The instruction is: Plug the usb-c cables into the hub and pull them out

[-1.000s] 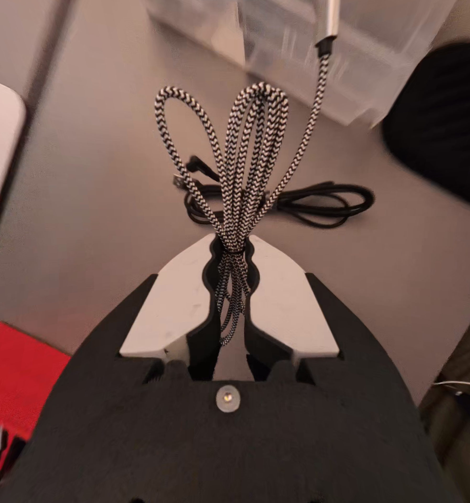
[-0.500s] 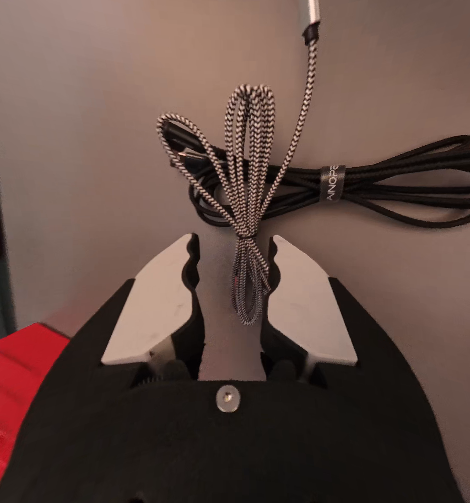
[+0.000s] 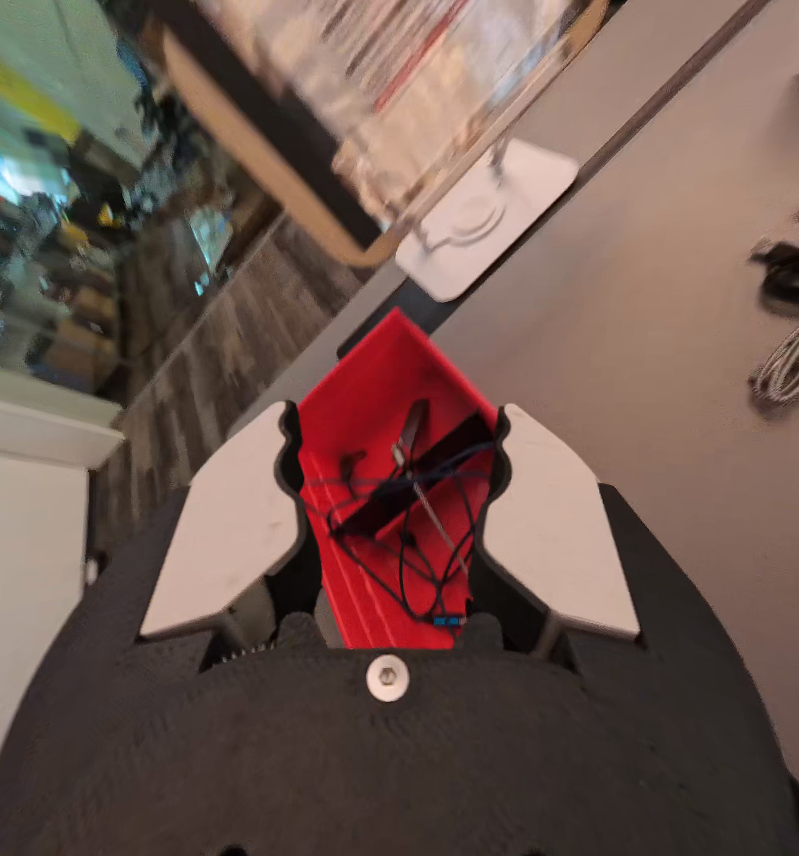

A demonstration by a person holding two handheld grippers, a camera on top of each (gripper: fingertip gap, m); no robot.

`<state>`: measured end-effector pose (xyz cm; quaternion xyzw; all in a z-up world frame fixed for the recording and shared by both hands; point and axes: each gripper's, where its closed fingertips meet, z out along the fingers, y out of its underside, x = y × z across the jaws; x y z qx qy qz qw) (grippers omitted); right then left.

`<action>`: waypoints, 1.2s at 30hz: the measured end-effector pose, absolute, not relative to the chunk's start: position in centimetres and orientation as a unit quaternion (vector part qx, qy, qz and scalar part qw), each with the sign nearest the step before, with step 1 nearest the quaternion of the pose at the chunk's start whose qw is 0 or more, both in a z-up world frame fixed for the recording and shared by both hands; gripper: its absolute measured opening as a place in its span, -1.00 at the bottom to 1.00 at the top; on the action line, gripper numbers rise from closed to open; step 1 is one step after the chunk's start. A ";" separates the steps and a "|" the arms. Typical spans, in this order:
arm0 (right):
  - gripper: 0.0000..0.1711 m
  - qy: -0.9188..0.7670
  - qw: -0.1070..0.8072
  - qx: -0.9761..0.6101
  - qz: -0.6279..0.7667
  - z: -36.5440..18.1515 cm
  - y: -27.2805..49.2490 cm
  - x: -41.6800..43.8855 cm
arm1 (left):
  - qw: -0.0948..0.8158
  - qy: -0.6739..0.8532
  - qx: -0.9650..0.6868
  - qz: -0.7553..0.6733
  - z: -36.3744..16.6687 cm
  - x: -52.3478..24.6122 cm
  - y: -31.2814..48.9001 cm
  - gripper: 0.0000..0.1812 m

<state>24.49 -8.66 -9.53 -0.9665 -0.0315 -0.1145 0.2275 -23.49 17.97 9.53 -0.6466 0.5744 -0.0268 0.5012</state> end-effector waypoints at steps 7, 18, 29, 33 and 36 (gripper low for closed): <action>-0.99 -0.026 0.230 -0.966 -0.114 -9.6 -8.6 24.5 | 0.320 0.582 -0.744 -0.069 1.0 -28.0 22.1 0.11; -0.99 -0.025 0.220 -0.967 -0.123 -9.8 -8.5 24.6 | 0.085 0.576 -0.812 -0.045 -8.7 -30.1 23.1 0.16; -0.99 -0.023 0.223 -0.967 -0.120 -9.8 -8.4 24.6 | -0.009 0.562 -0.827 -0.015 -13.5 -31.0 23.8 0.17; -0.99 -0.022 0.224 -0.967 -0.119 -9.8 -8.4 24.6 | -0.025 0.554 -0.832 -0.007 -14.7 -31.5 24.3 0.11; -0.99 -0.021 0.225 -0.967 -0.117 -9.8 -8.4 24.6 | -0.020 0.563 -0.826 -0.019 -14.3 -31.3 24.1 -0.11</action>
